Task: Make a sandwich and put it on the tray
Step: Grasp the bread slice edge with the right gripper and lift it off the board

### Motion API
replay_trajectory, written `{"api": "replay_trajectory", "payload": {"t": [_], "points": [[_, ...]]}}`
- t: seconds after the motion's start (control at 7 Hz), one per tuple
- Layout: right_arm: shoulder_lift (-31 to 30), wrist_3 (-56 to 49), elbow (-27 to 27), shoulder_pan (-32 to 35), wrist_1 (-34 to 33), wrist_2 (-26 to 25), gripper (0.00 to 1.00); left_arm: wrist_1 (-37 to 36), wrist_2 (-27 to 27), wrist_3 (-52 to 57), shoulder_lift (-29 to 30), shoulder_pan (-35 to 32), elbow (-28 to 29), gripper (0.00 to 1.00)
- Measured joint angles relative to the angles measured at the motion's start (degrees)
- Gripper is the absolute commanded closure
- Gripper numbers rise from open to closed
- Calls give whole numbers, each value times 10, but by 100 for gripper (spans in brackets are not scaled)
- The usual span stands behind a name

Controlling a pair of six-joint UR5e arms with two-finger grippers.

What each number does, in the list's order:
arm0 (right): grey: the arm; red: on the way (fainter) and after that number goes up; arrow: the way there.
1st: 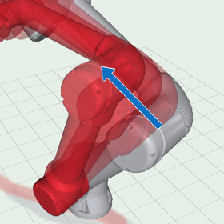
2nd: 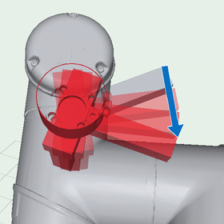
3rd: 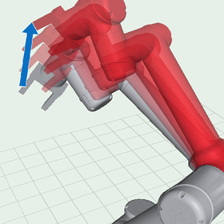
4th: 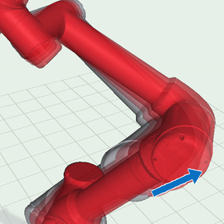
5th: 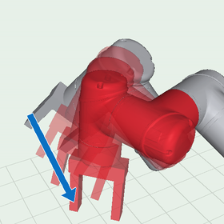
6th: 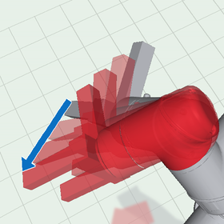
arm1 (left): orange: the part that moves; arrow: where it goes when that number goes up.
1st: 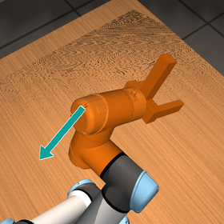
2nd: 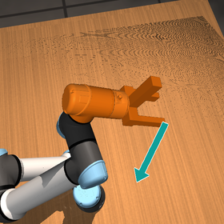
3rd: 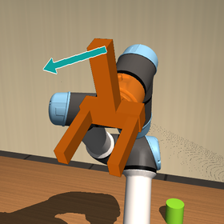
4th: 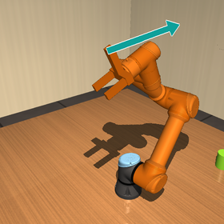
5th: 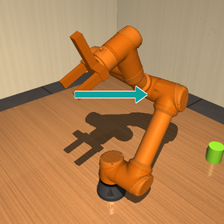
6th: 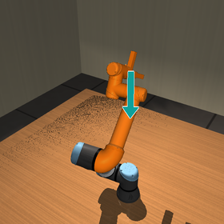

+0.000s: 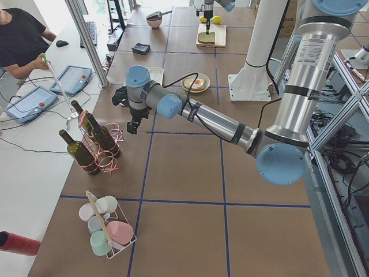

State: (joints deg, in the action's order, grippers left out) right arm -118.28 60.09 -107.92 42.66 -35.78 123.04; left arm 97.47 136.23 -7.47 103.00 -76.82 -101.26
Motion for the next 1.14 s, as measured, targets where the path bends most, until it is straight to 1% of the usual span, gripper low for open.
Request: {"api": "replay_trajectory", "payload": {"t": [0.29, 0.43, 0.57, 0.71, 0.86, 1.0, 1.14], "points": [[5, -2, -16, 20, 2, 14, 100, 0, 0, 0, 0, 0, 0, 0], [18, -3, -22, 49, 2, 45, 100, 0, 0, 0, 0, 0, 0, 0], [43, -5, -24, 88, 2, 92, 100, 0, 0, 0, 0, 0, 0, 0], [78, -4, -24, 118, 0, 134, 100, 0, 0, 0, -1, 0, 0, 0], [125, -1, -22, 132, -15, 159, 100, 0, 0, -1, -1, 0, 0, 0], [192, 2, -20, 137, -66, 171, 100, 0, 0, -1, -1, 0, 1, 0], [273, 10, -20, 133, -142, 179, 100, 0, 0, -1, -1, 0, 2, 0]]}}
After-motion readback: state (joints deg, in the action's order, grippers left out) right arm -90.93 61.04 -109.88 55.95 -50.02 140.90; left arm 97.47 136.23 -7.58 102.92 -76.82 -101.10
